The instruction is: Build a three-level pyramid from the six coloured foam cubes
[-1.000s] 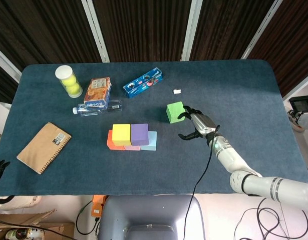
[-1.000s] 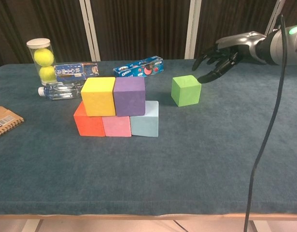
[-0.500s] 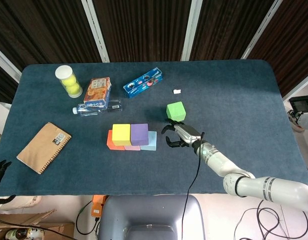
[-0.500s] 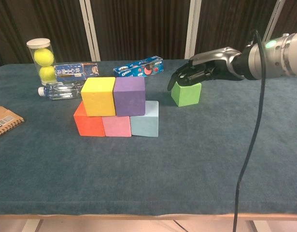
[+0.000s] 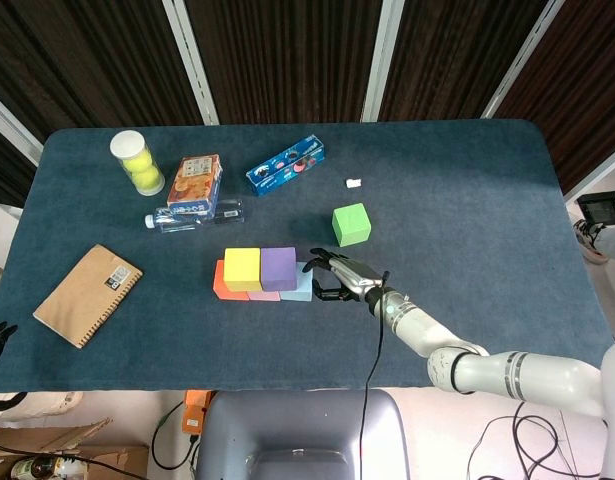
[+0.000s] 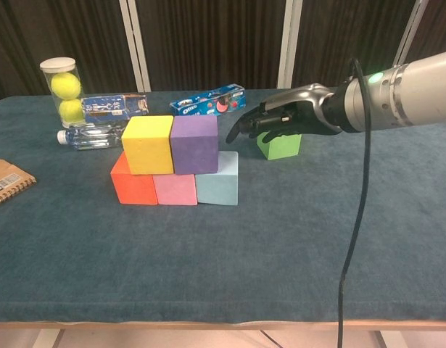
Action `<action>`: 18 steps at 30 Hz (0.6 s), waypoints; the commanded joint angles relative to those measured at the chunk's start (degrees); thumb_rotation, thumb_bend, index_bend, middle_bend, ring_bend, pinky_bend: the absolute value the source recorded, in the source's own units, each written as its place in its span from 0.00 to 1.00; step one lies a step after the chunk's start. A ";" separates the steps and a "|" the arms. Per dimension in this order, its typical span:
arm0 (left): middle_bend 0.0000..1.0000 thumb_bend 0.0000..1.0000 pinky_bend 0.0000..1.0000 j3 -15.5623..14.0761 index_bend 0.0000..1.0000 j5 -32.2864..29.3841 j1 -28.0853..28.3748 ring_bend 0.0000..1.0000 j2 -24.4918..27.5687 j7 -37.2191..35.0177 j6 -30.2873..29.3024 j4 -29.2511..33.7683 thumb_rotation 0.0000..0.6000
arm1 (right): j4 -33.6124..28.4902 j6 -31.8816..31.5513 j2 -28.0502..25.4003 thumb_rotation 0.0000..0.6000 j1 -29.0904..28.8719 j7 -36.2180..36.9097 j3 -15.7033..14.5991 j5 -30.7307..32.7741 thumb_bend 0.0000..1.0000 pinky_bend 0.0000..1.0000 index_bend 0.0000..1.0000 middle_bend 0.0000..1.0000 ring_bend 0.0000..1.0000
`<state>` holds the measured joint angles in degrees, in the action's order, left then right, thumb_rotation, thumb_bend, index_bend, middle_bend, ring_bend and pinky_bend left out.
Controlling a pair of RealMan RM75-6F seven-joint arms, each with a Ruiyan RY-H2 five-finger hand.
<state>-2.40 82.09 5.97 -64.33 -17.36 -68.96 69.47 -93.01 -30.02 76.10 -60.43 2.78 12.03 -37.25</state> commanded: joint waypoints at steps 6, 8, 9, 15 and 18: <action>0.02 0.17 0.10 0.00 0.07 0.15 -0.01 0.00 0.03 -0.47 0.00 -0.26 1.00 | 0.07 0.09 0.52 0.45 -0.85 0.73 -0.38 0.43 0.59 0.00 0.24 0.00 0.00; 0.02 0.17 0.10 -0.03 0.07 0.26 0.01 0.00 -0.04 -0.60 -0.03 -0.38 1.00 | 0.06 0.09 0.57 0.45 -1.05 0.79 -0.56 0.55 0.59 0.00 0.24 0.00 0.00; 0.02 0.17 0.10 -0.03 0.07 0.31 0.01 0.00 -0.06 -0.70 -0.04 -0.45 1.00 | 0.07 0.08 0.61 0.45 -1.19 0.84 -0.64 0.63 0.59 0.00 0.23 0.00 0.00; 0.02 0.17 0.10 -0.04 0.07 0.35 -0.08 0.00 -0.11 -0.88 -0.14 -0.65 1.00 | 0.17 -0.26 0.94 0.45 -1.71 1.17 -0.85 0.90 0.59 0.00 0.22 0.00 0.00; 0.02 0.17 0.10 -0.04 0.07 0.36 -0.14 0.00 -0.11 -0.88 -0.23 -0.63 1.00 | 0.23 -0.28 1.04 0.46 -1.85 1.43 -0.89 0.94 0.59 0.00 0.22 0.00 0.00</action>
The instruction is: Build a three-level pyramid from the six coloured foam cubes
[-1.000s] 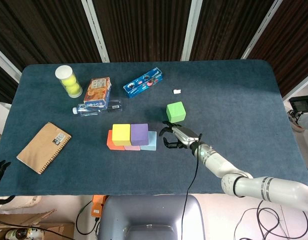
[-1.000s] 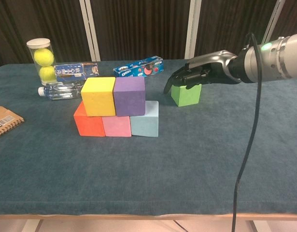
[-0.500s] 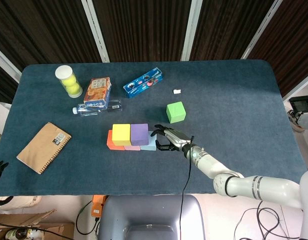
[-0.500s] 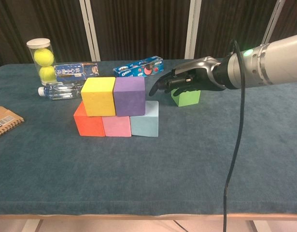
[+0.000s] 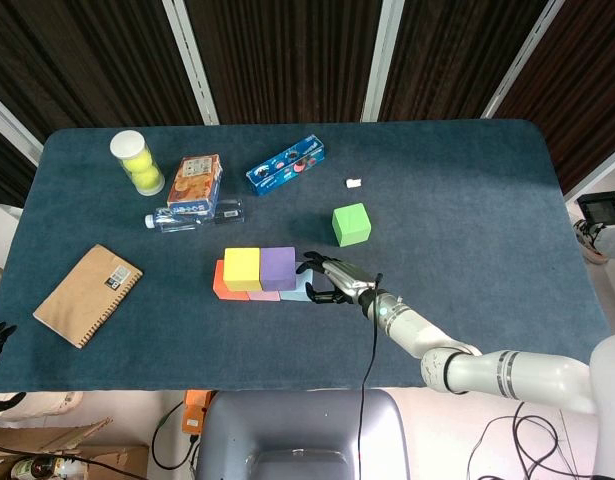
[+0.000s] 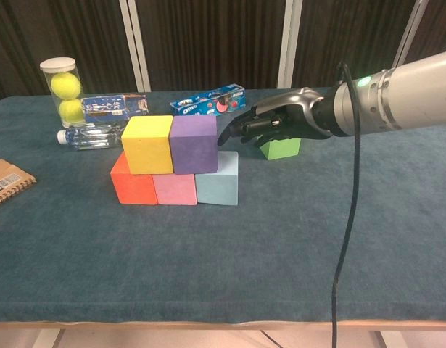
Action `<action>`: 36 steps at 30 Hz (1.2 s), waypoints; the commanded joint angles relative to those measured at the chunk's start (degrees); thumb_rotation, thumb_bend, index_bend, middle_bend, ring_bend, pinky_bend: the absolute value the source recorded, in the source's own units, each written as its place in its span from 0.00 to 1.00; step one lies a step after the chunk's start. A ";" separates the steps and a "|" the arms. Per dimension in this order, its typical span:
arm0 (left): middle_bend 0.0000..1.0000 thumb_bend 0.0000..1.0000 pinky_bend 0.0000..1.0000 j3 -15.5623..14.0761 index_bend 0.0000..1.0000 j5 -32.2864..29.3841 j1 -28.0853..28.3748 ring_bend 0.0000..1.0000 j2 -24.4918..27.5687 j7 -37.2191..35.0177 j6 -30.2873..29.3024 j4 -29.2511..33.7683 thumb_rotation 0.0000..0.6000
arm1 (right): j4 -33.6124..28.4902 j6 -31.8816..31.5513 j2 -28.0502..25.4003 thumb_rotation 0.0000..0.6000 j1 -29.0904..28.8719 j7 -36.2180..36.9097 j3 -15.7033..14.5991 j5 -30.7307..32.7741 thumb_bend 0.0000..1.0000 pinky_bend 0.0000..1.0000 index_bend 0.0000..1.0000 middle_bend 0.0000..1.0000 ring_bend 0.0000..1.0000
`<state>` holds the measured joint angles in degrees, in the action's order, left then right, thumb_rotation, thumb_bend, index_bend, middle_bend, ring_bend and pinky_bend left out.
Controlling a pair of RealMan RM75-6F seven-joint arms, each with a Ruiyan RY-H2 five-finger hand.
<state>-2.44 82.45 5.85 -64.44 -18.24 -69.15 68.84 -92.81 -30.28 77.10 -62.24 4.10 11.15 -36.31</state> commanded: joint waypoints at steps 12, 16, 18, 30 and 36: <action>0.02 0.17 0.10 0.01 0.07 0.04 -0.29 0.00 0.25 0.41 -0.52 0.58 1.00 | 0.07 0.24 0.16 0.48 -0.70 0.83 -0.35 0.23 0.59 0.00 0.21 0.00 0.00; 0.02 0.17 0.10 0.03 0.07 0.06 -0.35 0.00 0.36 0.56 -0.67 0.78 1.00 | -0.20 0.28 -0.23 0.48 -0.60 1.07 -0.52 0.06 0.59 0.00 0.21 0.00 0.00; 0.02 0.17 0.10 0.05 0.07 0.09 -0.31 0.00 0.38 0.60 -0.65 0.83 1.00 | -0.47 0.19 -0.52 0.48 -0.48 1.08 -0.72 -0.14 0.59 0.00 0.21 0.00 0.00; 0.02 0.17 0.10 0.05 0.07 0.18 -0.30 0.00 0.43 0.92 -0.76 1.20 1.00 | -2.41 0.35 -3.46 0.51 0.78 1.76 -1.25 -2.06 0.59 0.00 0.21 0.00 0.00; 0.02 0.17 0.10 0.15 0.07 -0.08 -0.50 0.00 0.70 0.61 -0.90 1.25 1.00 | -4.05 -6.10 -7.33 0.56 4.14 -0.72 -2.77 -5.93 0.45 0.00 0.19 0.00 0.00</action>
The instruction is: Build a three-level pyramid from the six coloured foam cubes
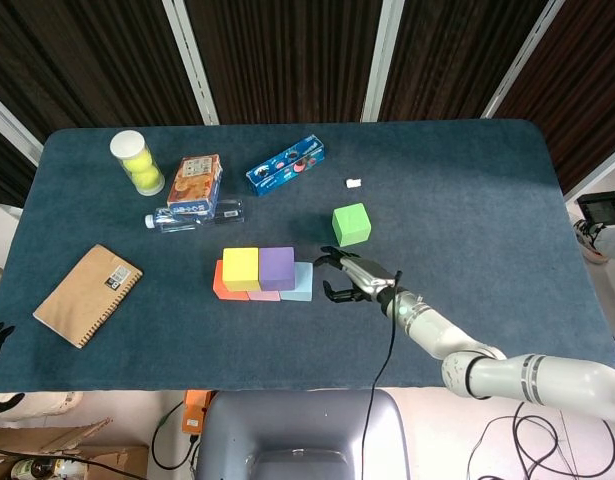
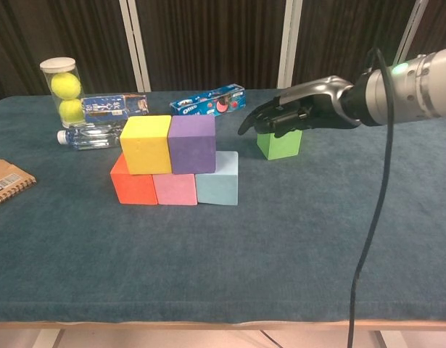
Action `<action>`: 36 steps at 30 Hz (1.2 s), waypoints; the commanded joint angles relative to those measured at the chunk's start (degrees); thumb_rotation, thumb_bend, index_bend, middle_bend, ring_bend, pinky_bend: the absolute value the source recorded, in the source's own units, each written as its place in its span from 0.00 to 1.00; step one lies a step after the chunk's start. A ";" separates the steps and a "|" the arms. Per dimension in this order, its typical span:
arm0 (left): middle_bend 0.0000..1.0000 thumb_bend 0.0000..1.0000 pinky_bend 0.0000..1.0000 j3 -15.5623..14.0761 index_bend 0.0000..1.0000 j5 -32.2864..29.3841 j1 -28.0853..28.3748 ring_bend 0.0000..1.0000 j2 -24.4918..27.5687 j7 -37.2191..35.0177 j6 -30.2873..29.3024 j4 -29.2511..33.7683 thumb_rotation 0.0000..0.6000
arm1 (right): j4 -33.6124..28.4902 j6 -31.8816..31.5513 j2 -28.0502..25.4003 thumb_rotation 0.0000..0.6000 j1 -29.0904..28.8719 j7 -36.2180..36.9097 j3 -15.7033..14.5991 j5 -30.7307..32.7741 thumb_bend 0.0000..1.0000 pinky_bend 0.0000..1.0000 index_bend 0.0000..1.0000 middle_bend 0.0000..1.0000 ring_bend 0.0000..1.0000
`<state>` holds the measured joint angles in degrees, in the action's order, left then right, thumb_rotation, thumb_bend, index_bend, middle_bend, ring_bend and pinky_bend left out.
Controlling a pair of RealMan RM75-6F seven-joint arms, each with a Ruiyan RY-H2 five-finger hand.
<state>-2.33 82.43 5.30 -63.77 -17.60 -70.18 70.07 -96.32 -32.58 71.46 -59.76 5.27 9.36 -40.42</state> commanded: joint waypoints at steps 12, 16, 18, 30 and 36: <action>0.02 0.17 0.10 1.11 0.07 -1.95 2.57 0.00 -0.43 3.08 4.22 1.46 1.00 | 15.70 -20.39 8.11 0.73 -4.40 -30.82 -3.77 10.03 0.23 0.00 0.12 0.00 0.00; 0.02 0.17 0.10 1.64 0.07 -3.64 3.15 0.00 -0.43 3.30 6.10 1.32 1.00 | 19.81 -20.67 11.87 0.73 -6.97 -39.40 -4.18 14.12 0.20 0.00 0.10 0.00 0.00; 0.02 0.17 0.10 1.83 0.07 -4.08 3.50 0.00 -0.48 3.18 6.89 1.09 1.00 | 21.82 -20.64 13.59 0.73 -7.65 -42.63 -4.58 15.05 0.19 0.00 0.09 0.00 0.00; 0.02 0.17 0.10 2.02 0.07 -4.46 4.70 0.00 -0.78 2.65 8.99 0.27 1.00 | 34.36 -15.82 21.05 0.73 -7.44 -46.97 -2.89 19.49 0.19 0.00 0.08 0.00 0.00; 0.02 0.17 0.10 2.14 0.07 -5.38 4.70 0.00 -1.09 1.73 9.94 -0.68 1.00 | 45.67 -9.95 27.30 0.73 -8.49 -48.37 -0.87 22.38 0.18 0.00 0.09 0.00 0.00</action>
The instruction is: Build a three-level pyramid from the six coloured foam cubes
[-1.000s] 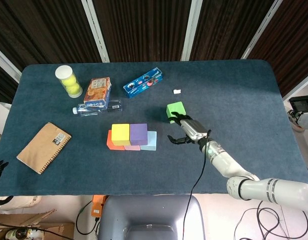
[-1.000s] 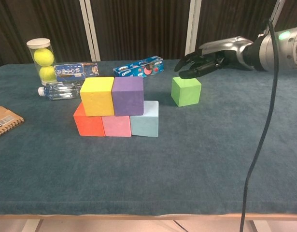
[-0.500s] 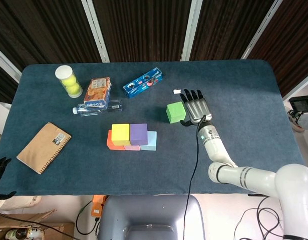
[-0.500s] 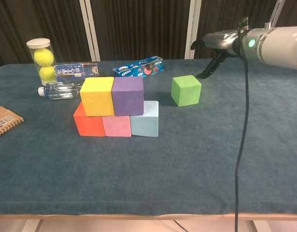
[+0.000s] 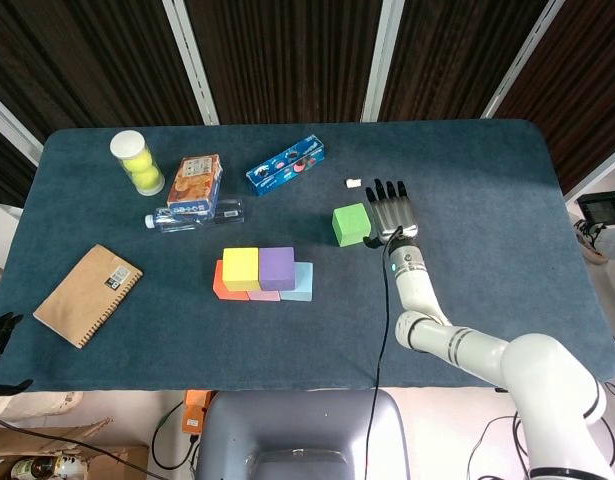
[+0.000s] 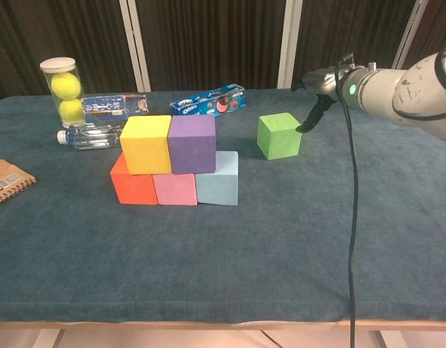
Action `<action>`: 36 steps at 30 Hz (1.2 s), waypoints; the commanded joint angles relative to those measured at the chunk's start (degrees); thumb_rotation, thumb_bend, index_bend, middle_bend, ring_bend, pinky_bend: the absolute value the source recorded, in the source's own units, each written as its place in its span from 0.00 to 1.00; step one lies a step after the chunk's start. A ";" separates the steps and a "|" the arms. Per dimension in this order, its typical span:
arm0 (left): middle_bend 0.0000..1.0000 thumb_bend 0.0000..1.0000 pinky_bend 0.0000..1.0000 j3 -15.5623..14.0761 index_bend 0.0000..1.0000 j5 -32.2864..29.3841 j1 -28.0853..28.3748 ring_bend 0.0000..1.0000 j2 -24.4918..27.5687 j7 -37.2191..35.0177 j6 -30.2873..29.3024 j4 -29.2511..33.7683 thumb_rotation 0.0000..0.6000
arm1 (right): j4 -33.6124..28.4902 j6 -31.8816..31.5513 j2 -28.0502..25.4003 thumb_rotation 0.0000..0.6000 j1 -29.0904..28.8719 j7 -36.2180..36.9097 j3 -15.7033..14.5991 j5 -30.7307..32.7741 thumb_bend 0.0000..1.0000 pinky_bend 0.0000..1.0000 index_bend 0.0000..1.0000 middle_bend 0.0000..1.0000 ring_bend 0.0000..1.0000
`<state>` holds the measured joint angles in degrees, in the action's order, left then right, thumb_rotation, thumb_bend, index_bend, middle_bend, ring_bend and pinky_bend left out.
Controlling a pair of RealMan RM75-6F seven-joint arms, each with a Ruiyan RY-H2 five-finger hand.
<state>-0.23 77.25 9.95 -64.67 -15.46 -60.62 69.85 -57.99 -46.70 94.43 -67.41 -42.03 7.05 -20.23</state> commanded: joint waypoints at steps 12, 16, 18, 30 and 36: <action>0.02 0.17 0.10 0.13 0.07 -0.56 0.65 0.00 -0.83 -4.03 2.76 -3.92 1.00 | 25.34 16.61 13.80 0.73 -2.32 0.42 5.28 1.22 0.18 0.00 0.18 0.00 0.00; 0.02 0.17 0.10 0.01 0.07 -0.15 0.83 0.00 -1.09 -5.03 3.11 -4.77 1.00 | 27.62 18.58 14.95 0.73 -2.27 1.68 6.21 -0.60 0.18 0.00 0.22 0.00 0.00; 0.02 0.17 0.10 -0.02 0.07 0.06 0.80 0.00 -1.14 -5.24 2.94 -4.91 1.00 | 28.33 18.82 15.28 0.73 -2.26 2.08 6.53 -1.40 0.18 0.00 0.22 0.00 0.00; 0.02 0.17 0.10 0.03 0.07 0.00 0.44 0.00 -0.99 -5.17 2.31 -4.67 1.00 | 29.07 18.83 15.56 0.73 -2.22 3.26 8.97 -4.65 0.19 0.00 0.15 0.00 0.00; 0.02 0.17 0.10 -0.01 0.07 0.08 0.42 0.00 -0.97 -5.28 2.32 -4.70 1.00 | 27.17 17.98 14.68 0.74 -1.81 2.93 9.77 -5.16 0.19 0.00 0.14 0.00 0.00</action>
<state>-0.24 77.34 10.37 -65.64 -20.73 -58.31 65.15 -30.65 -28.62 109.23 -69.31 -39.02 16.71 -25.36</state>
